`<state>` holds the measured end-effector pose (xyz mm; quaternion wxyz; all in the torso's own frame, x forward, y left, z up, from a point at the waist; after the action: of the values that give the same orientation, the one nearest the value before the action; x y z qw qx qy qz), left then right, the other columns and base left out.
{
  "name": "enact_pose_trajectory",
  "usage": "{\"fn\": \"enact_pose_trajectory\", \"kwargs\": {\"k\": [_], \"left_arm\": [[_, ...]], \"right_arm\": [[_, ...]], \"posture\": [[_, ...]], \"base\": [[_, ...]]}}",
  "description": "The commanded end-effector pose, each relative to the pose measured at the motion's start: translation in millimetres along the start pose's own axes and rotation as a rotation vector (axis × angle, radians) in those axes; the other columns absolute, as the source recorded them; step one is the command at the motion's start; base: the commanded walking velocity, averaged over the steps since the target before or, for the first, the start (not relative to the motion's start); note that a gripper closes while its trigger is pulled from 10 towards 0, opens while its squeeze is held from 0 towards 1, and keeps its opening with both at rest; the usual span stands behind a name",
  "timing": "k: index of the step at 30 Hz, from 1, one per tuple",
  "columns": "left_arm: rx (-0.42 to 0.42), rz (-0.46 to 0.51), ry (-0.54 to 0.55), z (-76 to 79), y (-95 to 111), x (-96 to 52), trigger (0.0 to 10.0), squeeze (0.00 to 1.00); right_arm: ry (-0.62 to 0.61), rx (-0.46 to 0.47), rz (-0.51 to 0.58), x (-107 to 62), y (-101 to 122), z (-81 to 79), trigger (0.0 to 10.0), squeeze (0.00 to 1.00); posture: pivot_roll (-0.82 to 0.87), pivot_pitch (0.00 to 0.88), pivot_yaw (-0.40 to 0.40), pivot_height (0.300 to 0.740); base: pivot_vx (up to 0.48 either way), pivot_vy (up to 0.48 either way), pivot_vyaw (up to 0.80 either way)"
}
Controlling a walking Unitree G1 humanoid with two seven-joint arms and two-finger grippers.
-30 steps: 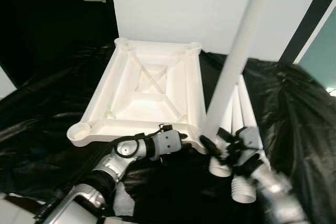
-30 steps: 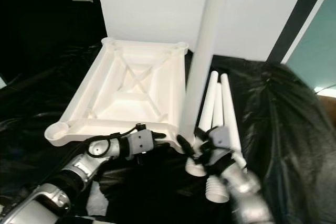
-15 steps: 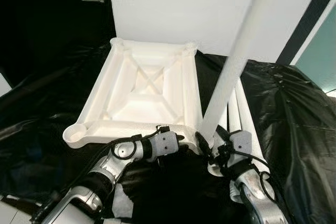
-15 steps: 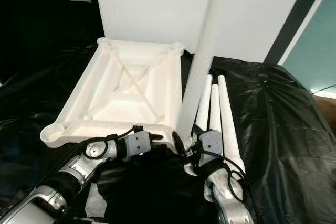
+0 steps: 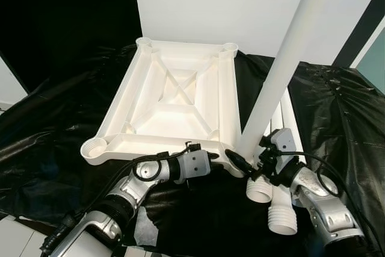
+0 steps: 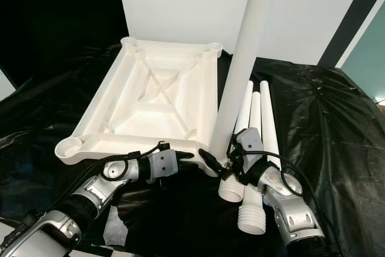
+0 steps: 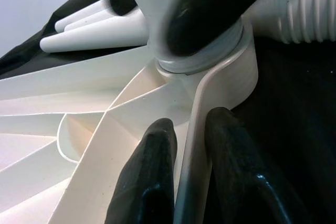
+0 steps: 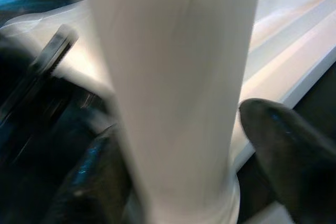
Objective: Building children table
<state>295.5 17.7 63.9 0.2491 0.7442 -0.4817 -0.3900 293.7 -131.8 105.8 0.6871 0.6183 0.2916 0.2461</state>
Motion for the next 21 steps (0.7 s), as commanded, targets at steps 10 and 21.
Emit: {"fn": "enact_pose_trajectory", "kwargs": {"k": [10, 21], "left_arm": [[-0.044, -0.086, -0.23, 46.2, -22.2, -3.2, 10.0, 0.0], [-0.048, -0.085, -0.222, 47.0, -22.4, -3.4, 10.0, 0.0]], "right_arm": [[0.062, 0.06, -0.112, -18.4, -17.6, 10.6, 0.0, 0.0], [-0.375, 0.075, 0.076, 0.4, -24.1, -3.4, 0.0, 0.0]], "posture": [[0.08, 0.0, -0.062, 0.74], [0.09, 0.0, -0.068, 0.74]], "base": [[0.0, 0.0, 0.0], [0.0, 0.0, 0.0]]}}
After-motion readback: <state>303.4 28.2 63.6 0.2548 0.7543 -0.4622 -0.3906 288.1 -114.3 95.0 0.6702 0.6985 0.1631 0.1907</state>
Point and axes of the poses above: a point about 5 cm out from each wrist's last joint towards the gripper, its own x axis pointing out of the wrist towards the gripper, its own y axis along the axis of the wrist's last joint, z = x × y, the point moved 5 cm from there along x, pointing out of the wrist towards the gripper, and after that the axes turned 7 degrees about x, right-handed, at the moved point
